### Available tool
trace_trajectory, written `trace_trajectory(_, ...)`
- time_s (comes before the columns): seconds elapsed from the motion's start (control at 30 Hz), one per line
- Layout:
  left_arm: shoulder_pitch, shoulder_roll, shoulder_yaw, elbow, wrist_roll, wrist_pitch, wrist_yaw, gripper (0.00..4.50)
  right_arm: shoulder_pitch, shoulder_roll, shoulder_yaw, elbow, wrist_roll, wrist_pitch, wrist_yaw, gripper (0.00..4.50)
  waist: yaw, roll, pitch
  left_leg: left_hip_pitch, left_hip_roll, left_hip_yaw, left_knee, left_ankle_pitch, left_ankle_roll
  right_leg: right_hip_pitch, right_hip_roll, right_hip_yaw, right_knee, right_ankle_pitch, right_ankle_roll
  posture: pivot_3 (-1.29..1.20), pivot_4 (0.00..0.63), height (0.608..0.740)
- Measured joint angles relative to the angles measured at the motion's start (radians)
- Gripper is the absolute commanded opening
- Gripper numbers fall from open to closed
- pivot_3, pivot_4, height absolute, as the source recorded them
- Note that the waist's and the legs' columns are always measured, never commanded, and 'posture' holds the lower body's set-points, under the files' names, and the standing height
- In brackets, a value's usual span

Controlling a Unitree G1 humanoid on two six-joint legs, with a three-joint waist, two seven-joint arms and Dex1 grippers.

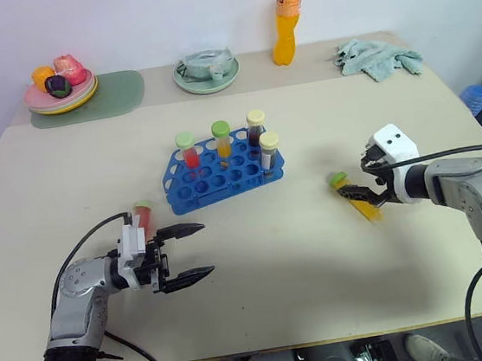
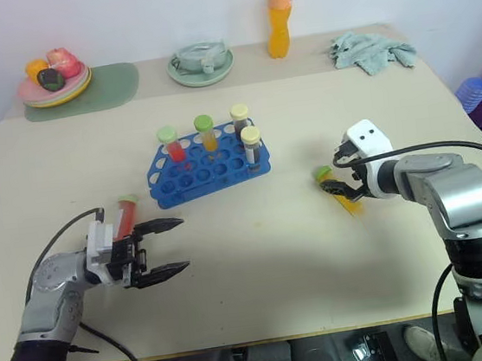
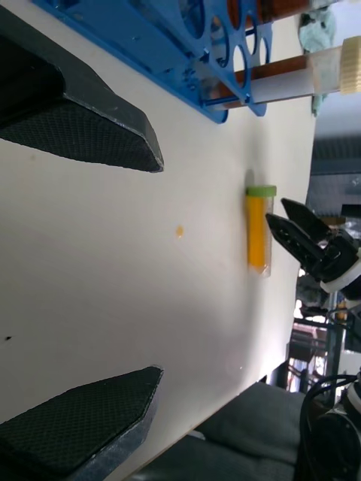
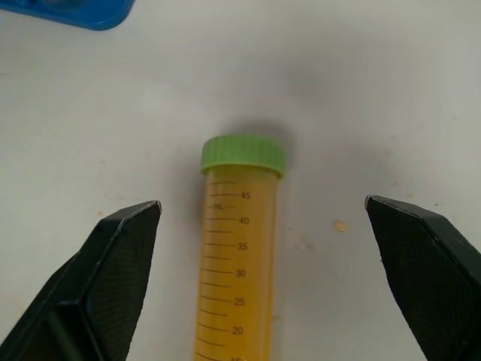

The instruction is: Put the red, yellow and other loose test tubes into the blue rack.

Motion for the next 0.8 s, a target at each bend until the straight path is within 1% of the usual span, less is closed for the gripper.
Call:
trace_trajectory(0.23, 0.023, 0.0, 0.0, -0.069, 0.0, 0.037, 0.048, 4.21, -0.04, 0.005, 0.066, 0.007, 0.034, 0.06, -0.008, 4.44, 0.001, 0.0, 0.0, -0.001, 0.0, 0.0, 0.0, 0.0, 0.001, 0.0, 0.0, 0.0, 0.0, 0.0, 0.001, 0.0, 0.15, 0.74)
trace_trajectory(0.27, 0.025, 0.0, 0.0, -0.076, 0.0, 0.041, 0.055, 4.21, -0.046, 0.005, 0.078, 0.013, 0.037, 0.063, -0.008, 4.21, 0.001, 0.0, 0.0, -0.001, 0.0, 0.0, 0.0, 0.0, 0.001, 0.0, 0.0, 0.0, 0.0, 0.0, 0.001, 0.0, 0.15, 0.74)
trace_trajectory(0.33, 0.032, 0.001, 0.0, -0.096, 0.0, 0.049, 0.062, 4.21, -0.051, 0.004, 0.101, 0.034, 0.039, 0.062, -0.008, 3.58, 0.001, 0.0, 0.0, -0.001, 0.0, 0.0, 0.0, 0.0, 0.001, 0.0, 0.0, 0.0, 0.0, 0.001, 0.001, 0.0, 0.15, 0.74)
trace_trajectory(0.4, 0.037, 0.005, 0.0, -0.111, -0.001, 0.062, 0.072, 4.21, -0.056, 0.003, 0.119, 0.056, 0.039, 0.062, -0.008, 2.6, 0.001, 0.0, 0.0, -0.001, 0.0, 0.0, 0.0, 0.0, 0.001, 0.0, 0.0, 0.0, 0.0, 0.001, 0.001, 0.0, 0.15, 0.74)
trace_trajectory(0.5, 0.047, 0.007, 0.001, -0.135, -0.001, 0.077, 0.085, 4.21, -0.075, -0.01, 0.142, 0.073, 0.038, 0.059, -0.007, 1.02, 0.0, 0.0, 0.0, -0.001, 0.0, 0.0, 0.0, 0.0, 0.001, 0.0, 0.0, 0.0, 0.0, 0.001, 0.001, 0.0, 0.15, 0.74)
trace_trajectory(0.53, 0.05, 0.009, 0.001, -0.141, -0.002, 0.083, 0.089, 4.21, -0.078, -0.018, 0.152, 0.073, 0.038, 0.055, -0.005, 0.75, 0.001, 0.0, 0.0, -0.001, 0.0, 0.0, 0.0, 0.0, 0.001, 0.0, 0.0, -0.001, 0.0, 0.001, 0.001, 0.0, 0.15, 0.74)
trace_trajectory(0.7, 0.06, 0.019, 0.001, -0.158, -0.01, 0.103, 0.102, 4.21, -0.075, -0.029, 0.173, 0.068, 0.032, 0.021, -0.001, 0.75, 0.0, 0.0, 0.0, -0.001, 0.0, 0.0, 0.001, 0.0, 0.0, 0.0, 0.0, -0.001, 0.0, 0.001, 0.001, 0.0, 0.15, 0.74)
trace_trajectory(0.8, 0.062, 0.022, 0.001, -0.166, -0.017, 0.106, 0.107, 4.21, -0.051, -0.027, 0.156, -0.001, 0.062, -0.01, 0.023, 0.75, 0.001, 0.0, 0.0, -0.001, 0.0, 0.0, 0.001, 0.0, 0.001, 0.0, 0.0, -0.001, 0.0, 0.001, 0.001, 0.0, 0.15, 0.74)
